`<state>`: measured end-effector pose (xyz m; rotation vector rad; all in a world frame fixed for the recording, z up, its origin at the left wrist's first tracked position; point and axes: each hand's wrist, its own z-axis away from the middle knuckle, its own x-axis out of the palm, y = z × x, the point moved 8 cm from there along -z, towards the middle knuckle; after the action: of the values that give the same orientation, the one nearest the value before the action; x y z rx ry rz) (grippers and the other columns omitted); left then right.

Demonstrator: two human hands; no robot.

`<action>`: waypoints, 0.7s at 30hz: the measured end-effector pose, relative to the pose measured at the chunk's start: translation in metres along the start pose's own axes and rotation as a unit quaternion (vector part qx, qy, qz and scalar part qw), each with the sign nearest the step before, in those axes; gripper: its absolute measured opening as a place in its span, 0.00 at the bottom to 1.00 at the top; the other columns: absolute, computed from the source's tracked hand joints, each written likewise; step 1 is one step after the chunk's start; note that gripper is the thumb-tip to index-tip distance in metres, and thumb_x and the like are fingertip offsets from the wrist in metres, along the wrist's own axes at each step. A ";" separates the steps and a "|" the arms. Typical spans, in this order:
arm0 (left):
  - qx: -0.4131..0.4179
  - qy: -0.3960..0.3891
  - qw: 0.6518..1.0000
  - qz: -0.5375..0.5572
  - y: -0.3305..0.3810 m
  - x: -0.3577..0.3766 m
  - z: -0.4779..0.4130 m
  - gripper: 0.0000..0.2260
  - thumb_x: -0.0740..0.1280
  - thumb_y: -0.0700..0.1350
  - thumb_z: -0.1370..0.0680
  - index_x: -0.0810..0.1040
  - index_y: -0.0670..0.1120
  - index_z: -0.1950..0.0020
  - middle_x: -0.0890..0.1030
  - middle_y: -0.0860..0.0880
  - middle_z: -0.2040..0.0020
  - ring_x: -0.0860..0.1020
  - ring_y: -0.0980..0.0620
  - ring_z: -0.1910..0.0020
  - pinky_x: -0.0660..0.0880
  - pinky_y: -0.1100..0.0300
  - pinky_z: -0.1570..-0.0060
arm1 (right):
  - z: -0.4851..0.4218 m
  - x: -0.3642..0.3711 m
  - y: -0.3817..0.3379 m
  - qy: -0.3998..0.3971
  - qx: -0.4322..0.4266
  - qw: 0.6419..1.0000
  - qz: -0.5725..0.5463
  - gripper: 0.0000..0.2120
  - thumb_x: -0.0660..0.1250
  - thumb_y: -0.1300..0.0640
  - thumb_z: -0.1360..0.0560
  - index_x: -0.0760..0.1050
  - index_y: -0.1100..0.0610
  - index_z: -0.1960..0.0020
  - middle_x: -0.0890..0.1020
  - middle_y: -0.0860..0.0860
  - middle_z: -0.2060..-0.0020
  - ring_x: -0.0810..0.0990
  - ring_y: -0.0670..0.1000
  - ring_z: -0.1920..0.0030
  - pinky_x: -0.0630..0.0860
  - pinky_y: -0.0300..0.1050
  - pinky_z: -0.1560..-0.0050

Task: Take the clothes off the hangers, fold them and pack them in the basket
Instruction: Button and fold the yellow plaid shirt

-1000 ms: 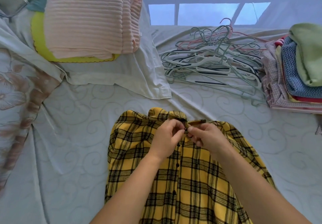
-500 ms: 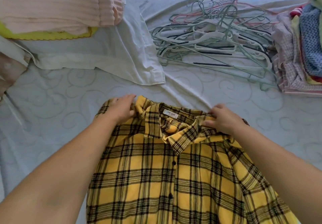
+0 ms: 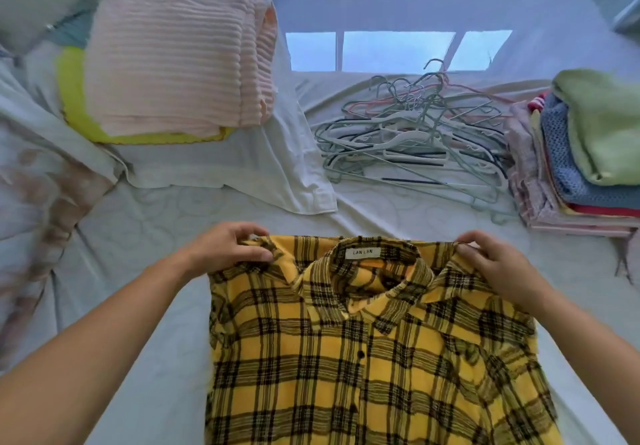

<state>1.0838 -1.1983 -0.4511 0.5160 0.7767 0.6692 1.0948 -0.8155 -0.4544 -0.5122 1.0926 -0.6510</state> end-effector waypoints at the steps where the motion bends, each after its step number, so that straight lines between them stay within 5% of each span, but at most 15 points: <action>1: 0.002 -0.009 1.000 0.011 0.007 -0.005 0.014 0.05 0.71 0.46 0.27 0.82 0.51 0.52 0.82 0.49 0.57 0.79 0.53 0.58 0.75 0.64 0.59 | 0.007 -0.002 -0.012 -0.033 0.007 0.999 -0.014 0.03 0.64 0.50 0.23 0.75 0.46 0.55 0.80 0.50 0.62 0.78 0.55 0.58 0.69 0.40 0.63; 4: 0.000 0.032 0.996 0.086 0.018 -0.029 0.055 0.06 0.66 0.43 0.23 0.82 0.46 0.54 0.84 0.50 0.62 0.80 0.59 0.64 0.75 0.69 0.66 | 0.040 -0.011 -0.052 -0.119 -0.003 0.992 -0.032 0.29 0.67 0.26 0.41 0.73 0.42 0.47 0.79 0.47 0.61 0.79 0.45 0.60 0.73 0.36 0.60; 6: -0.015 0.086 0.985 0.150 0.016 -0.049 0.085 0.06 0.64 0.44 0.22 0.81 0.48 0.55 0.83 0.55 0.68 0.80 0.58 0.66 0.74 0.67 0.69 | 0.070 -0.009 -0.081 -0.150 -0.038 0.983 0.100 0.40 0.69 0.27 0.46 0.61 0.39 0.39 0.73 0.41 0.53 0.76 0.43 0.57 0.73 0.32 0.60; 9: -0.004 0.163 0.973 0.160 0.017 -0.070 0.127 0.07 0.64 0.45 0.22 0.79 0.51 0.58 0.81 0.56 0.72 0.78 0.53 0.64 0.71 0.62 0.68 | 0.113 -0.002 -0.115 -0.121 -0.137 0.921 0.345 0.37 0.71 0.39 0.33 0.51 0.37 0.34 0.65 0.39 0.46 0.72 0.40 0.54 0.69 0.28 0.63; 11: 0.037 0.207 0.969 0.134 0.027 -0.079 0.153 0.09 0.64 0.43 0.22 0.78 0.53 0.61 0.80 0.59 0.71 0.77 0.54 0.62 0.71 0.66 0.66 | 0.134 -0.014 -0.129 -0.061 -0.150 0.939 0.303 0.29 0.69 0.50 0.27 0.54 0.35 0.37 0.69 0.39 0.46 0.74 0.40 0.53 0.71 0.29 0.58; 14: 0.091 0.244 0.961 0.099 0.049 -0.091 0.192 0.12 0.65 0.41 0.22 0.76 0.56 0.63 0.76 0.70 0.74 0.75 0.61 0.62 0.70 0.76 0.66 | 0.161 -0.043 -0.135 -0.033 -0.121 0.979 0.162 0.32 0.69 0.61 0.28 0.57 0.27 0.49 0.76 0.40 0.56 0.78 0.42 0.58 0.75 0.35 0.57; 17: 0.122 0.273 0.949 0.101 0.063 -0.098 0.226 0.12 0.65 0.40 0.23 0.77 0.54 0.63 0.76 0.70 0.73 0.78 0.65 0.67 0.70 0.76 0.66 | 0.187 -0.074 -0.146 0.042 -0.139 0.985 0.098 0.33 0.69 0.64 0.28 0.63 0.24 0.51 0.80 0.40 0.57 0.79 0.42 0.56 0.76 0.45 0.51; 19: 0.142 0.297 0.937 0.114 0.073 -0.102 0.251 0.11 0.65 0.39 0.23 0.78 0.51 0.63 0.79 0.65 0.73 0.77 0.68 0.69 0.70 0.75 0.68 | 0.205 -0.095 -0.156 0.097 -0.171 0.978 0.062 0.32 0.67 0.66 0.27 0.69 0.24 0.53 0.77 0.31 0.53 0.76 0.36 0.52 0.72 0.33 0.48; 21: 0.161 0.304 0.932 0.114 0.084 -0.101 0.275 0.09 0.66 0.39 0.24 0.80 0.48 0.63 0.81 0.61 0.70 0.77 0.66 0.69 0.70 0.73 0.67 | 0.224 -0.118 -0.168 0.161 -0.201 0.966 0.035 0.29 0.64 0.65 0.26 0.73 0.26 0.53 0.77 0.32 0.50 0.74 0.34 0.47 0.68 0.26 0.47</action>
<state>1.2129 -1.2617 -0.1828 0.7170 1.4413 0.9429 1.2267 -0.8367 -0.1818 -0.7274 1.5592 -0.4582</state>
